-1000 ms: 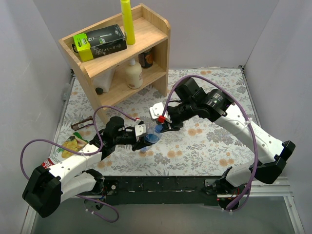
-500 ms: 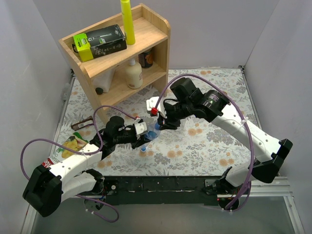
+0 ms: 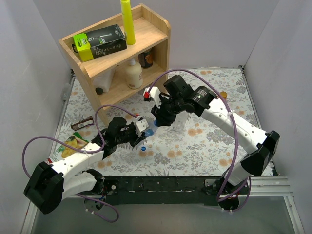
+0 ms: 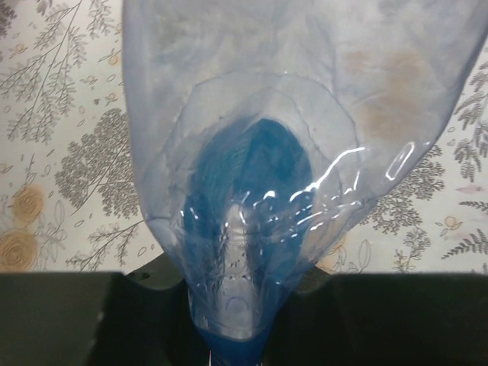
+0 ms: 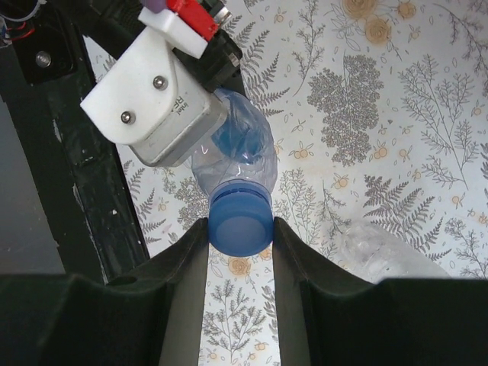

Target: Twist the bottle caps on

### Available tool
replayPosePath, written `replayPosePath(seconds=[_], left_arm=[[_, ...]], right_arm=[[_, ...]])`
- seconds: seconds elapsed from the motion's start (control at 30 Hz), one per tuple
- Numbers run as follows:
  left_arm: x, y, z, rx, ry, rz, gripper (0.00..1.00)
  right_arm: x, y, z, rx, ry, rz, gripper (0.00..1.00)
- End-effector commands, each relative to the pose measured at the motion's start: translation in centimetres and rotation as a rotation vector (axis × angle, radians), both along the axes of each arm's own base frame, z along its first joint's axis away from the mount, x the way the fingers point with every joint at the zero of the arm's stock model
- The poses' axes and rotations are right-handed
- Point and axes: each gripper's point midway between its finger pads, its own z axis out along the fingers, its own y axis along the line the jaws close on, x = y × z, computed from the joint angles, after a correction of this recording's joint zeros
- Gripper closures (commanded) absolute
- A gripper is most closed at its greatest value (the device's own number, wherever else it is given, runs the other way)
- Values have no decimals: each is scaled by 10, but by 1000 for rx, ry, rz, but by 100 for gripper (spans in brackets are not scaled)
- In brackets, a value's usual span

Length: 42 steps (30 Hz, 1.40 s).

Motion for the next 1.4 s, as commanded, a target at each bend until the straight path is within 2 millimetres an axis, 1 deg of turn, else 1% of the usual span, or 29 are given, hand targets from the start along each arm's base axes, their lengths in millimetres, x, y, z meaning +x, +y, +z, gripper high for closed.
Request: replayPosePath(seconds=[0.0, 0.07, 0.1, 0.17, 0.2, 0.23, 0.27, 0.3, 0.33, 0.37, 0.4, 0.47, 0.5, 0.57, 0.6, 0.63, 0.7, 0.73, 0.87, 0.93, 0.97, 1.03, 1.07, 1.13, 1.17, 1.2, 1.27, 1.3, 1.37], left_arm=[[34, -22, 86, -172, -222, 46, 100], [32, -21, 82, -160, -213, 41, 100], [30, -19, 77, -143, -200, 36, 100], [25, -15, 65, -110, -198, 24, 100], [19, -14, 60, -97, -191, 1, 100], [15, -12, 57, -85, -191, -16, 100], [11, -11, 50, -69, -192, -41, 100], [4, -10, 45, -58, -173, -68, 100], [0, -10, 42, -52, -165, -85, 100], [-3, -10, 39, -45, -152, -95, 100], [-11, -10, 33, -34, -115, -125, 100], [-16, -12, 30, -28, -86, -149, 100], [-20, -12, 30, -22, -70, -173, 100], [-37, -15, 23, -16, -19, -261, 100], [-40, -16, 26, -15, -29, -296, 100], [-45, -18, 26, -23, -12, -321, 100], [-46, -19, 26, -24, 3, -329, 100], [-46, -19, 25, -24, 5, -328, 100], [-43, -19, 28, -27, 16, -297, 100], [-44, -17, 26, -29, 31, -286, 100], [-45, -16, 25, -28, 35, -282, 100], [-47, -15, 24, -27, 39, -282, 100], [-47, -14, 23, -23, 42, -276, 100], [-46, -13, 21, -15, 46, -270, 100], [-45, -13, 20, -10, 47, -265, 100], [-41, -12, 17, 4, 51, -243, 100], [-32, -11, 20, 18, 53, -204, 100], [-24, -9, 18, 39, 56, -158, 100], [-16, -4, 8, 87, 98, -108, 100]], right_arm=[[-18, 8, -21, -52, 147, -8, 81], [-9, 7, -16, -45, 116, -9, 77], [-4, 6, -12, -43, 96, -14, 64], [11, 0, -1, -36, 40, -43, 45], [15, 1, 19, 4, -15, -13, 28], [23, -2, 28, 11, -43, -16, 14], [26, -6, 40, 21, -73, -24, 11], [27, -5, 60, 66, -107, -2, 11], [28, -9, 69, 87, -121, 16, 10], [23, -13, 80, 108, -142, 36, 10], [19, -14, 83, 119, -168, 82, 10], [4, -21, 94, 152, -216, 165, 9], [-10, -24, 82, 147, -193, 245, 9], [-25, -33, 80, 147, -306, 408, 10], [-29, -35, 76, 138, -328, 448, 11], [-33, -36, 64, 115, -353, 504, 12], [-36, -38, 58, 100, -369, 539, 14], [-35, -40, 49, 81, -359, 542, 14], [-34, -45, 34, 52, -353, 524, 23], [-28, -47, 29, 51, -387, 489, 24], [-34, -57, 14, 30, -365, 469, 25], [-30, -69, -1, -7, -372, 421, 27], [-34, -78, -11, -17, -363, 407, 29], [-31, -95, -25, -56, -341, 355, 32], [-36, -106, -31, -76, -313, 341, 35], [-36, -120, -47, -117, -278, 329, 37], [-41, -138, -61, -163, -249, 315, 41], [-47, -154, -77, -213, -208, 329, 42], [-60, -170, -90, -256, -173, 358, 46]])
